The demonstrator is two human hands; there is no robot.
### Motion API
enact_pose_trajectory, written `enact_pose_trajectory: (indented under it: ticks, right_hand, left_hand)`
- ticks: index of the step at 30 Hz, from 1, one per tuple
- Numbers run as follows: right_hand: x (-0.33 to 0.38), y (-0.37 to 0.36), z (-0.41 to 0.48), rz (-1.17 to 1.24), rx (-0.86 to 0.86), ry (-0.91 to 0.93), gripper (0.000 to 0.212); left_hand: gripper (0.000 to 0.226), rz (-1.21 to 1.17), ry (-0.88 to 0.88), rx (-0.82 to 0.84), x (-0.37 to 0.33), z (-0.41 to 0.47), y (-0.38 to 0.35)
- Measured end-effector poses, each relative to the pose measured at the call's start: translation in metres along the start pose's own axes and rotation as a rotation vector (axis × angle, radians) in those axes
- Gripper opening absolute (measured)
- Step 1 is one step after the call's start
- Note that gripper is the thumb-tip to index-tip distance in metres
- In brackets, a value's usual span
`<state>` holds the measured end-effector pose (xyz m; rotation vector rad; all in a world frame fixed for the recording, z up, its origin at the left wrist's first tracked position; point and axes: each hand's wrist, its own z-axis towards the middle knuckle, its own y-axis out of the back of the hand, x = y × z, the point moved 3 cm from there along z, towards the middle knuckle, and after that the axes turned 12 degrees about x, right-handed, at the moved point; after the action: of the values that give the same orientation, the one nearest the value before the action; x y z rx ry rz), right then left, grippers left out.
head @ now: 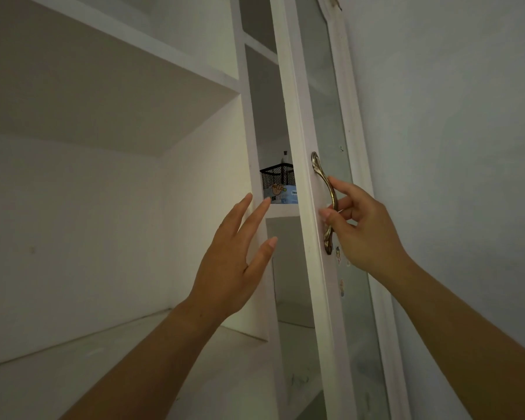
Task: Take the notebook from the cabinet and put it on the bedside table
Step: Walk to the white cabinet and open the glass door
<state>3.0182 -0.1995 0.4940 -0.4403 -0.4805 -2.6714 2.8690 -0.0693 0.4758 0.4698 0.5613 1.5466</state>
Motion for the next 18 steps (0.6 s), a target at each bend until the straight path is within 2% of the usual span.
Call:
enact_pose_trajectory:
  ticks: [9,15,18]
  right_hand:
    - [-0.003,0.043,-0.014,0.07,-0.004,0.01,0.046]
    - [-0.002,0.082,-0.026,0.137,0.018,0.005,0.045]
    - [-0.005,0.097,-0.028,0.144,0.037,-0.006,0.045]
  left_hand:
    - [0.052,-0.019,0.0,0.049,-0.033,0.006,-0.013]
    - [0.047,-0.15,0.033,-0.042,-0.07,0.039,-0.028]
    - [0.042,-0.223,-0.004,-0.084,-0.091,0.058,-0.038]
